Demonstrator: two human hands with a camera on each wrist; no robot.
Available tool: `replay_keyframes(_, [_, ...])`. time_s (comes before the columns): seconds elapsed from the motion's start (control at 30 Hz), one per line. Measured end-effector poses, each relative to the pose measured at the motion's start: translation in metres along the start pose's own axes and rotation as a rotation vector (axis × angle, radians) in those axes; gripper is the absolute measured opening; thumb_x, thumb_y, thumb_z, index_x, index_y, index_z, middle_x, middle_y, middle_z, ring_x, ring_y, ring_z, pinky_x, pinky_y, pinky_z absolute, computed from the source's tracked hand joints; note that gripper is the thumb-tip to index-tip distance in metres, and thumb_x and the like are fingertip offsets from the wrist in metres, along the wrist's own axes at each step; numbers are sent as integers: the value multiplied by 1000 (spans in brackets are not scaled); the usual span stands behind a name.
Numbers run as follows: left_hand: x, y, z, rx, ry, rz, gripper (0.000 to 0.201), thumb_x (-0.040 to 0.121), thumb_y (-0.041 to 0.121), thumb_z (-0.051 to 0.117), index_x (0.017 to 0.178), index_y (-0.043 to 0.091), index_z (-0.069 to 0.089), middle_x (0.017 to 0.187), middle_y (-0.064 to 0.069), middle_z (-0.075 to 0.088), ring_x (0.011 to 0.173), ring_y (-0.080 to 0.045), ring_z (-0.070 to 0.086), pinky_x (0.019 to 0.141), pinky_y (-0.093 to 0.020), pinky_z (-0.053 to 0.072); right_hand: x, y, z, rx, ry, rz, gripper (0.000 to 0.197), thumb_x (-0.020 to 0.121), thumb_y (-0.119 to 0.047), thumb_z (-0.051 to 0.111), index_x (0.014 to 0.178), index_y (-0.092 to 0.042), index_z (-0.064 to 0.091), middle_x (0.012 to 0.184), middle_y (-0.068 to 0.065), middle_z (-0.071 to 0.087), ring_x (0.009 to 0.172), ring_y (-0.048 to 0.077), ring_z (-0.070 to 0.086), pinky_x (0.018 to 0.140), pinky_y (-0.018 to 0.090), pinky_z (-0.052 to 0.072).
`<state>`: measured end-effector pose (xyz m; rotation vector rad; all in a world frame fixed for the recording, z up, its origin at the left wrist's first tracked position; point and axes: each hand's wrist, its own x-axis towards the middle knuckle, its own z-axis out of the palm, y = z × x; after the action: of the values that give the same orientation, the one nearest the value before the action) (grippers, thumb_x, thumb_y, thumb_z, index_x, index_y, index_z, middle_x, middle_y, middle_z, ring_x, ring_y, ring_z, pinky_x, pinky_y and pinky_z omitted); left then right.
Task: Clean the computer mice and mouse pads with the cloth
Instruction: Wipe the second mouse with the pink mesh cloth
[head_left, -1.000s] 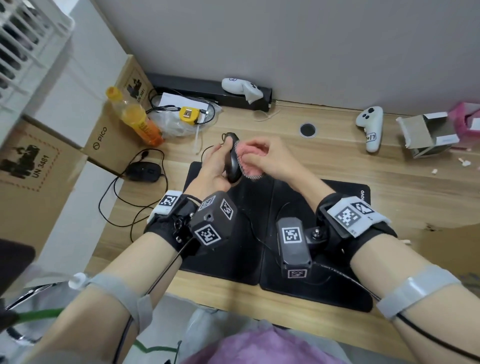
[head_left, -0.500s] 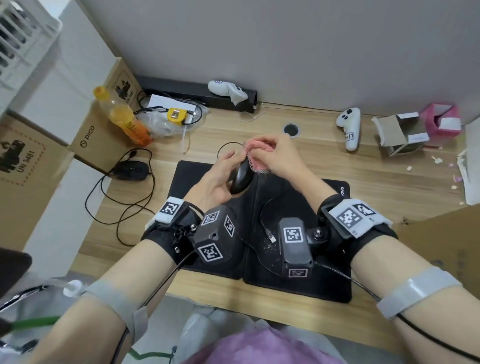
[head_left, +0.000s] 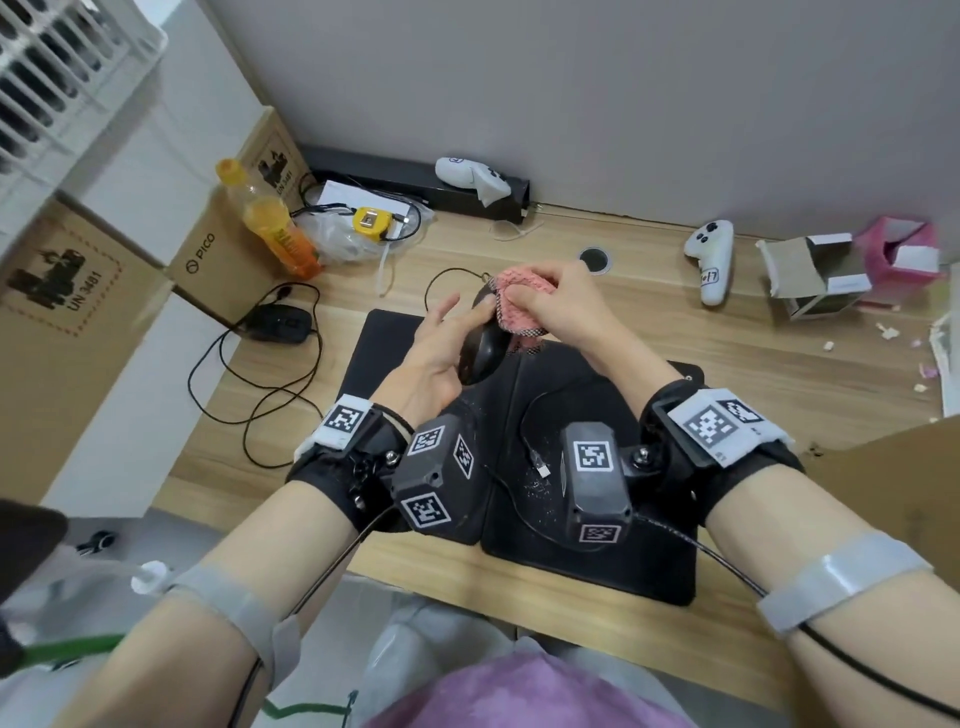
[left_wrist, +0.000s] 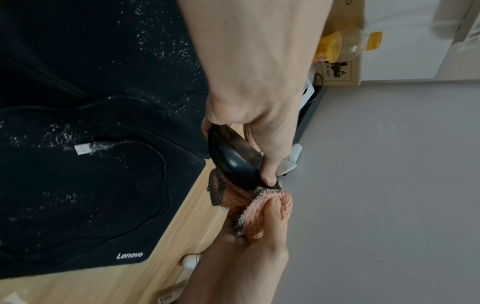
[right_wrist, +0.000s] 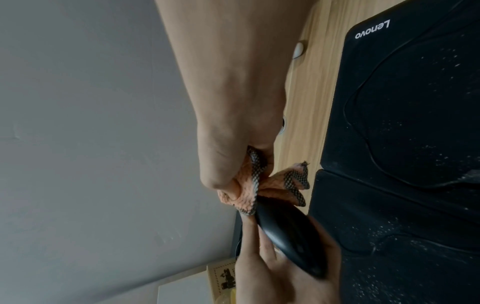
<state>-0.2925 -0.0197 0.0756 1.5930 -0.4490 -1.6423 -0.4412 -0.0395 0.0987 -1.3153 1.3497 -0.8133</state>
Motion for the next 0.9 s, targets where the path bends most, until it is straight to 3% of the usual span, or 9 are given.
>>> replay_keyframes(0.07, [1,0,5,-67,34,-35,66,84,25,75,140,30,40,103,-3,66,84,-19,66,60,-32,55,-5,2,3,-56,-9,-39,19,88,-12,65,104,-20,71,98,-4,70,94,13,66,83,28,55])
replay_keyframes(0.13, [4,2,8,-97,52,-42,60,86,27,73,136,27,42,105,-5,65,82,-20,66,51,-32,55,-10,7,4,-65,-22,-26,20,87,-14,66,106,-19,72,99,-3,72,97,15,66,90,34,54])
replay_keyframes(0.27, [16,1,11,-129,105,-81,69,79,39,78,139,21,48,119,-10,67,96,-29,68,73,-51,58,-19,17,6,-98,-109,-5,22,85,-14,69,105,-22,72,100,-3,71,97,14,66,93,36,53])
replay_keyframes(0.4, [27,-4,14,-108,139,-105,60,82,48,71,125,8,59,118,-15,67,97,-32,68,70,-45,57,-23,17,6,-161,-210,-79,22,81,-8,70,100,-18,75,91,-6,72,89,10,65,88,33,53])
replay_keyframes(0.5, [57,-13,6,-107,197,-142,74,65,52,79,123,7,62,119,-16,67,98,-36,68,68,-48,57,-27,15,9,-194,-293,-98,19,80,-9,71,96,-18,76,94,-3,73,90,12,67,86,32,54])
replay_keyframes(0.6, [82,-17,3,-86,216,-135,95,39,53,84,121,10,63,119,-16,66,99,-37,67,77,-55,55,-26,14,6,-245,-303,-88,21,80,-14,73,100,-21,76,97,-3,73,95,14,67,90,36,53])
replay_keyframes(0.63, [83,-15,5,-96,221,-128,96,38,53,83,120,10,62,118,-17,66,99,-38,67,80,-58,54,-25,14,4,-263,-300,-85,22,80,-15,74,101,-22,76,96,-5,73,94,14,67,90,36,53])
replay_keyframes(0.77, [49,-2,23,-93,115,-102,85,59,48,80,128,6,55,122,-22,64,100,-37,68,80,-53,57,-24,12,-7,-236,-231,-83,19,79,-14,73,95,-24,77,94,-5,74,88,8,67,85,29,54])
replay_keyframes(0.9, [29,6,31,0,37,-68,50,87,44,66,123,10,59,94,-12,67,88,-28,66,72,-39,58,-19,13,-11,-184,-1,-70,19,84,-13,71,99,-23,76,82,-22,65,79,-7,59,71,8,45])
